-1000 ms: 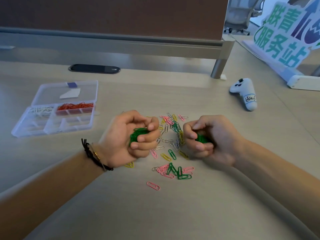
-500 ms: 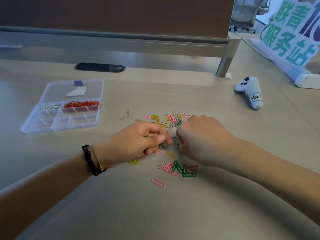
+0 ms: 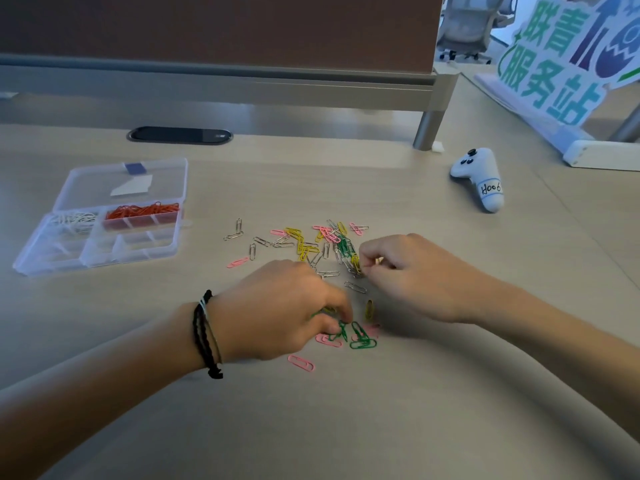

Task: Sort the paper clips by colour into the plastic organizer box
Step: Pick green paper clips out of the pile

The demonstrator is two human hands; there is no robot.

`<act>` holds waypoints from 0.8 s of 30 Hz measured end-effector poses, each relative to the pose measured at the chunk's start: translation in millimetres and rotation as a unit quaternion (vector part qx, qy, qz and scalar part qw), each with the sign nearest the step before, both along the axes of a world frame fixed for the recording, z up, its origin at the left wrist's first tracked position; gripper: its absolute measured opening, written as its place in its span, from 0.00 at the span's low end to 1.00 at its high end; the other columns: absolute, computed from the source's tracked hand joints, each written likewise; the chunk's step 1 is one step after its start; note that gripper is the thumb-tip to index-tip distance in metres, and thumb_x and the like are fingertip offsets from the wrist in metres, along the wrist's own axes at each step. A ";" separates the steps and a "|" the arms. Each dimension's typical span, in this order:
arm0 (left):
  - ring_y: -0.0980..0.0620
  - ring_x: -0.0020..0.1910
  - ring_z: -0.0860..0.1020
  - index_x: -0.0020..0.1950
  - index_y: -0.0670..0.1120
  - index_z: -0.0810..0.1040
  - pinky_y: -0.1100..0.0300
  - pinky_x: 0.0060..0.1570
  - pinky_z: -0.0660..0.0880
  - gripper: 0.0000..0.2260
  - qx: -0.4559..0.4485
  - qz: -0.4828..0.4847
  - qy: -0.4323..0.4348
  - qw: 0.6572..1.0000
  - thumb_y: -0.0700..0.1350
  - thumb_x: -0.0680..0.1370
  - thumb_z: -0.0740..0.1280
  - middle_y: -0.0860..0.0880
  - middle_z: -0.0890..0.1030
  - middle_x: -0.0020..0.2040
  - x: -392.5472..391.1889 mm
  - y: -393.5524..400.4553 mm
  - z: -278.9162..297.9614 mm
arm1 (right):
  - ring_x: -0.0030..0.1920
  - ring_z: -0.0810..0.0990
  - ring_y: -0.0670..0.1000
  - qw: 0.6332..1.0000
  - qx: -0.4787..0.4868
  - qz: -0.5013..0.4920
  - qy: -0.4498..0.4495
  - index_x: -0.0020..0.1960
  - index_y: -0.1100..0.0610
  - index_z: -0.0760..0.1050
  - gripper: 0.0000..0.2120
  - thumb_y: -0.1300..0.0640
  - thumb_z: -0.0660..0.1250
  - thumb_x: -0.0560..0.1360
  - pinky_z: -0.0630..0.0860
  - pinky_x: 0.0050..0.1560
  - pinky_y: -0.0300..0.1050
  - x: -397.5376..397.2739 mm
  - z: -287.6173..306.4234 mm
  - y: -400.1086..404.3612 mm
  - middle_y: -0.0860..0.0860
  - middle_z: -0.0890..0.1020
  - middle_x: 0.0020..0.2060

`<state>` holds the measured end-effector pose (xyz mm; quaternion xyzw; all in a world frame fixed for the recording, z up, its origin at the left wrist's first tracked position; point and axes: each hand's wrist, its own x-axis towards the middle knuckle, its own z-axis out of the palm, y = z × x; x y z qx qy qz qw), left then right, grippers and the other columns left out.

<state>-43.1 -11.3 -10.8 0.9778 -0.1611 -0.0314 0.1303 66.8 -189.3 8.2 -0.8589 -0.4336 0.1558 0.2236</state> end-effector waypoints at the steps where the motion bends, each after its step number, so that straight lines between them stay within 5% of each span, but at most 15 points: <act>1: 0.56 0.45 0.76 0.56 0.59 0.79 0.56 0.47 0.72 0.08 0.012 -0.001 0.000 1.000 0.56 0.80 0.63 0.56 0.83 0.43 1.5 -1.2 0.4 | 0.30 0.64 0.47 0.997 0.021 -0.011 0.070 0.35 0.59 0.66 0.14 0.53 0.59 0.77 0.63 0.35 0.48 0.8 -2.1 -2.7 0.46 0.67 0.26; 4: 0.54 0.43 0.75 0.52 0.57 0.76 0.55 0.44 0.71 0.07 0.050 -0.012 -0.005 0.999 0.57 0.81 0.61 0.55 0.80 0.41 5.8 -2.7 -1.0 | 0.29 0.64 0.47 0.980 0.042 -0.011 0.193 0.34 0.56 0.66 0.20 0.52 0.60 0.83 0.63 0.31 0.42 0.2 -5.7 -10.6 0.49 0.68 0.27; 7: 0.53 0.39 0.73 0.51 0.55 0.74 0.53 0.42 0.72 0.05 0.050 -0.024 -0.014 0.998 0.55 0.81 0.61 0.53 0.79 0.39 7.6 -4.9 -5.1 | 0.26 0.65 0.45 0.958 0.051 -0.003 0.282 0.40 0.61 0.73 0.14 0.60 0.60 0.84 0.62 0.27 0.33 -1.2 -7.7 -17.2 0.50 0.69 0.25; 11: 0.54 0.27 0.66 0.48 0.51 0.71 0.55 0.30 0.67 0.03 -0.203 0.004 0.043 0.978 0.47 0.82 0.61 0.53 0.70 0.28 7.7 1.9 -6.3 | 0.28 0.67 0.47 0.976 0.025 -0.017 0.214 0.43 0.57 0.81 0.15 0.67 0.58 0.81 0.64 0.31 0.38 -4.9 -7.1 -18.1 0.46 0.73 0.26; 14: 0.55 0.24 0.56 0.51 0.43 0.67 0.64 0.22 0.56 0.07 -0.513 0.056 0.199 0.833 0.47 0.82 0.57 0.52 0.61 0.28 7.0 12.7 -5.2 | 0.34 0.75 0.43 0.998 -0.045 0.000 0.047 0.40 0.51 0.79 0.12 0.59 0.60 0.78 0.72 0.39 0.41 -15.2 -2.3 -12.5 0.43 0.80 0.32; 19: 0.57 0.23 0.55 0.49 0.44 0.68 0.64 0.21 0.49 0.04 -0.769 0.018 0.296 0.566 0.41 0.81 0.55 0.50 0.58 0.30 8.7 25.6 -2.9 | 0.36 0.72 0.46 0.994 -0.095 0.029 -0.050 0.36 0.50 0.73 0.11 0.56 0.61 0.77 0.72 0.39 0.47 -24.4 11.7 -0.9 0.46 0.76 0.32; 21: 0.57 0.24 0.55 0.48 0.45 0.69 0.63 0.21 0.48 0.06 -0.806 0.008 0.304 0.508 0.41 0.80 0.53 0.51 0.58 0.30 10.6 27.3 -4.4 | 0.37 0.72 0.51 0.991 -0.103 0.046 -0.079 0.34 0.50 0.70 0.12 0.55 0.61 0.76 0.67 0.37 0.47 -26.7 12.1 2.4 0.46 0.72 0.31; 24: 0.56 0.24 0.55 0.45 0.44 0.68 0.62 0.21 0.48 0.09 -0.822 0.031 0.293 0.487 0.42 0.78 0.49 0.50 0.58 0.30 12.1 25.3 -5.0 | 0.38 0.73 0.57 0.984 -0.089 0.054 -0.145 0.35 0.56 0.71 0.13 0.52 0.60 0.76 0.72 0.37 0.51 -28.0 11.5 5.7 0.50 0.71 0.29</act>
